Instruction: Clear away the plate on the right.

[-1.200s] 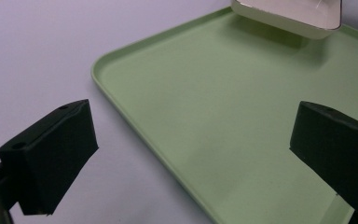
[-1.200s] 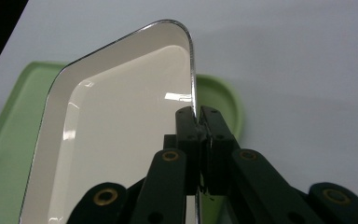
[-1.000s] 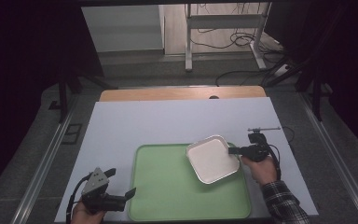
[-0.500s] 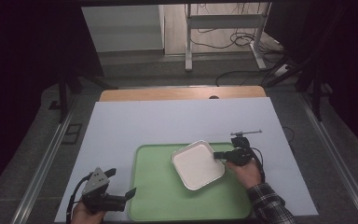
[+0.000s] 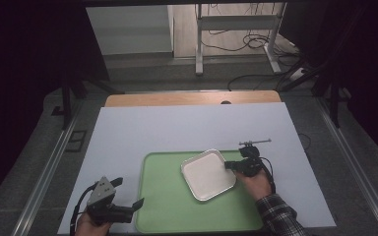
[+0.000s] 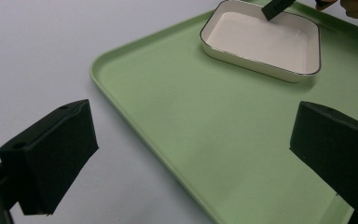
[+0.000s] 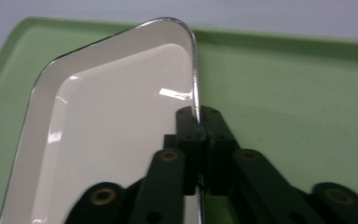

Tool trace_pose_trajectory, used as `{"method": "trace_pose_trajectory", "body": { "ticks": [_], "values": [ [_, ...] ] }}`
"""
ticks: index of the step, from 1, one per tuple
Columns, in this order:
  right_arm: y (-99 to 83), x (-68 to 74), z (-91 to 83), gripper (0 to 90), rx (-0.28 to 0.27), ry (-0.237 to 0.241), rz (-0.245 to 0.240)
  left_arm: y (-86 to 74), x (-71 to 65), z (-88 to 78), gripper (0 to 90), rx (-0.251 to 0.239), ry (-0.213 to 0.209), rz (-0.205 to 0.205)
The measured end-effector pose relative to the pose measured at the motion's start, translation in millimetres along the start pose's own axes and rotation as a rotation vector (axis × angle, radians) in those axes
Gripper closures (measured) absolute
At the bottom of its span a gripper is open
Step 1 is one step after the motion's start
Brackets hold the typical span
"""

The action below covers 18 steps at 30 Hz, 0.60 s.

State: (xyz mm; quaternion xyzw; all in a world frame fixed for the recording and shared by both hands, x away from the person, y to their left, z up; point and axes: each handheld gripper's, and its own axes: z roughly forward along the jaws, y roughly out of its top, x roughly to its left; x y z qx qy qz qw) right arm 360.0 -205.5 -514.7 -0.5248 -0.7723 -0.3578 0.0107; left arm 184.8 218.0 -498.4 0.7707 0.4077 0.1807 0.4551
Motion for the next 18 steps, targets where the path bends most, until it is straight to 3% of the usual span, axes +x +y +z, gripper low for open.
{"method": "trace_pose_trajectory", "body": {
  "ticks": [5,10,14,18],
  "values": [
    [1.3,5.0,-7.4,58.0,0.009,0.015,-0.101,0.0,0.2,-0.1,0.4,-0.001,-0.001,-0.001],
    [-1.4,18.2,-18.6,48.0,-0.021,-0.028,-0.239,0.0,0.2,-0.2,0.4,-0.001,-0.001,0.000],
    [-5.1,29.9,-27.6,43.0,-0.054,-0.063,-0.338,-0.1,0.3,-0.3,0.4,-0.002,-0.001,0.000],
    [-12.4,36.6,-31.2,42.0,-0.055,-0.047,-0.393,0.0,0.0,-0.2,0.4,-0.001,0.000,0.002]
  ]
}}
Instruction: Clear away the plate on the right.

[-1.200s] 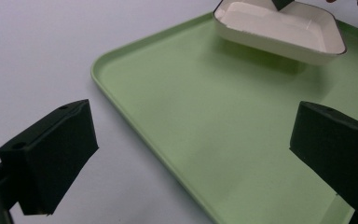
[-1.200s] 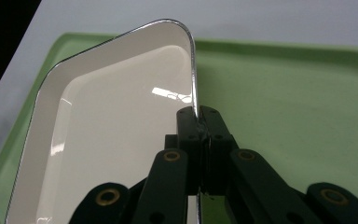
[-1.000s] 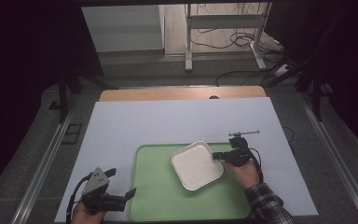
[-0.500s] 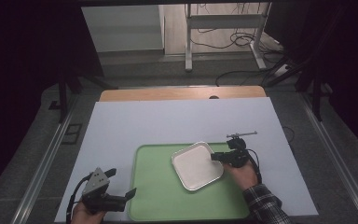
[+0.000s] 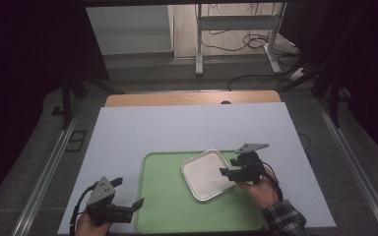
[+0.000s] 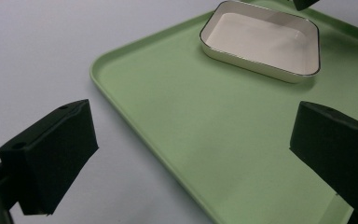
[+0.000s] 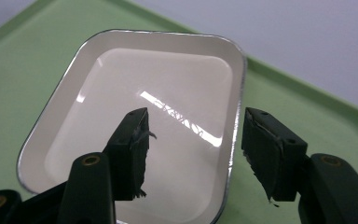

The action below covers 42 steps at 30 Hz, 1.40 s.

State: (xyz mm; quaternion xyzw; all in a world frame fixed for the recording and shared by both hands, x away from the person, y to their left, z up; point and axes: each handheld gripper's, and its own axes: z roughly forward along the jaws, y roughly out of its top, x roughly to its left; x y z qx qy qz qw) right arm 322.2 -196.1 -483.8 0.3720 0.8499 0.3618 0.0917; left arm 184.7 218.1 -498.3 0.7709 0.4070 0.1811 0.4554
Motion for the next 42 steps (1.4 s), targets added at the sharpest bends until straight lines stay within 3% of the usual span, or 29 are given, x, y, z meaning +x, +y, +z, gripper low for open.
{"method": "trace_pose_trajectory", "body": {
  "ticks": [4,7,14,17,22,34,42],
  "values": [
    [-4.1,7.2,-3.8,47.8,0.009,0.022,-0.027,0.0,0.0,0.0,0.4,0.000,0.000,0.000],
    [-6.3,11.8,-7.3,56.4,0.022,0.047,-0.037,0.1,-0.2,0.1,0.4,0.001,0.001,0.002],
    [-13.1,28.4,-10.9,79.8,0.076,0.074,-0.111,0.1,-0.6,0.2,0.4,0.002,0.002,0.004],
    [-15.0,35.7,-14.5,89.3,0.068,0.091,-0.131,0.2,-0.8,0.2,0.4,0.002,0.002,0.006],
    [-20.0,47.5,-16.4,89.9,0.075,0.109,-0.152,0.1,-0.8,0.2,0.4,0.002,0.002,0.006],
    [-30.8,58.5,3.3,89.8,0.178,0.130,-0.218,0.2,-0.8,0.4,0.4,0.003,0.002,0.007],
    [-28.5,62.4,10.5,89.9,0.167,0.172,-0.190,0.3,-0.9,0.7,0.4,0.005,0.002,0.007]
  ]
}}
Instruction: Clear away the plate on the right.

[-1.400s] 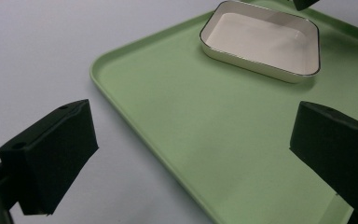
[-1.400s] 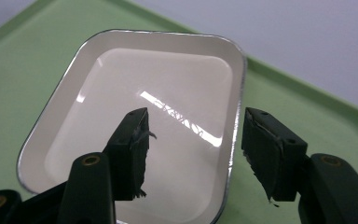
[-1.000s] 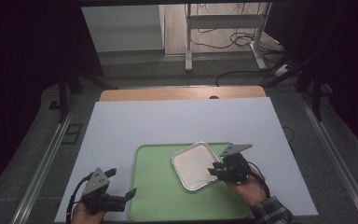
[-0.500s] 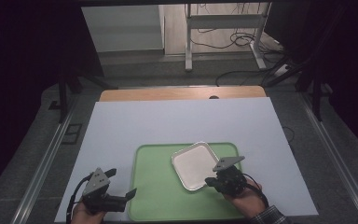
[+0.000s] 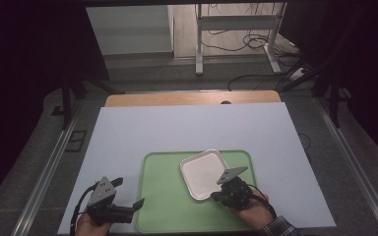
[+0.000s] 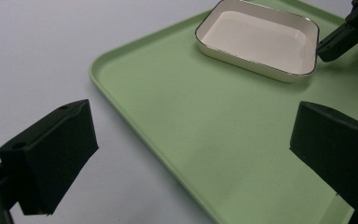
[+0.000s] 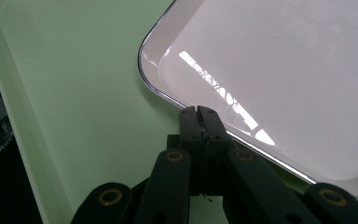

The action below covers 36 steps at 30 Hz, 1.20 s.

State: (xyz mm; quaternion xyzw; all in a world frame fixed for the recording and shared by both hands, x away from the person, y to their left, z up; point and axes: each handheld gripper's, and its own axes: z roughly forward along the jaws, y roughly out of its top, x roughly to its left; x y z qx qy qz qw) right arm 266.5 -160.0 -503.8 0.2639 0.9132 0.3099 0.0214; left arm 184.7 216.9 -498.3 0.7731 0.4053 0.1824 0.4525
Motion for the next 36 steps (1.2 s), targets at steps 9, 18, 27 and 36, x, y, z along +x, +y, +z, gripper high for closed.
{"method": "trace_pose_trajectory", "body": {
  "ticks": [9,18,27,36],
  "values": [
    [8.7,4.6,19.1,89.9,0.028,0.035,-0.010,0.1,-0.3,0.2,0.4,0.003,0.002,0.003],
    [15.7,4.3,26.2,89.9,0.013,0.043,0.002,0.1,-0.4,0.3,0.4,0.004,0.002,0.007],
    [17.5,2.4,28.5,89.9,0.007,0.059,0.015,0.2,-0.8,0.4,0.4,0.005,0.003,0.010],
    [17.3,2.1,25.8,87.3,0.007,0.065,0.035,0.1,-0.6,0.2,0.4,0.004,0.002,0.009]
  ]
}}
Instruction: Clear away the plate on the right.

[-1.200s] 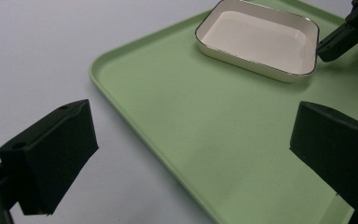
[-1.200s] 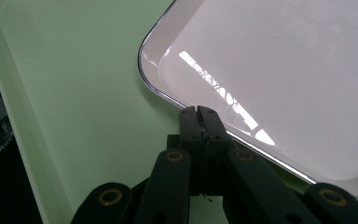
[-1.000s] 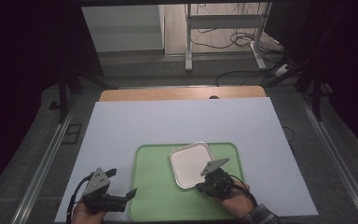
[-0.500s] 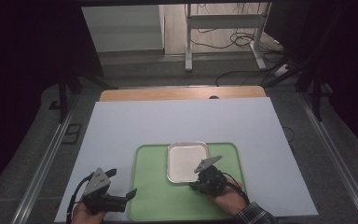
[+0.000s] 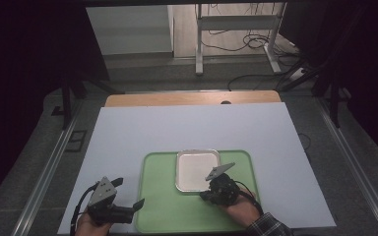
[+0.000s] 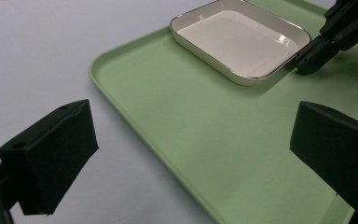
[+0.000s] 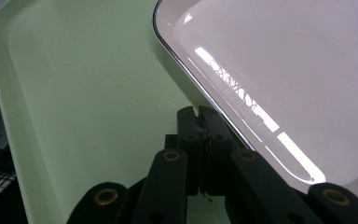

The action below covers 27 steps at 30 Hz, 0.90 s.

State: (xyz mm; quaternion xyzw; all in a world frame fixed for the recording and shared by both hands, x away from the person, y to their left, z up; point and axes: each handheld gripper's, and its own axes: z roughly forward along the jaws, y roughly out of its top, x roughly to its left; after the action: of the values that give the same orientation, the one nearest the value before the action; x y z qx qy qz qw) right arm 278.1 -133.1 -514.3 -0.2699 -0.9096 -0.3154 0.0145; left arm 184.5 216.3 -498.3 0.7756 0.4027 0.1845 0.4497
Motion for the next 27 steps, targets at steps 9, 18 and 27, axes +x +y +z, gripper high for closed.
{"method": "trace_pose_trajectory", "body": {
  "ticks": [9,18,27],
  "values": [
    [0.6,0.5,-7.1,82.9,-0.025,-0.002,0.015,0.0,-0.2,0.1,0.5,0.001,0.000,0.001],
    [0.5,-2.2,-11.6,76.0,-0.042,-0.003,0.035,0.3,-1.1,0.8,0.7,0.009,0.008,0.007],
    [0.3,-4.8,-17.9,69.5,-0.065,-0.007,0.050,0.3,-1.0,0.7,0.7,0.010,0.009,0.008]
  ]
}}
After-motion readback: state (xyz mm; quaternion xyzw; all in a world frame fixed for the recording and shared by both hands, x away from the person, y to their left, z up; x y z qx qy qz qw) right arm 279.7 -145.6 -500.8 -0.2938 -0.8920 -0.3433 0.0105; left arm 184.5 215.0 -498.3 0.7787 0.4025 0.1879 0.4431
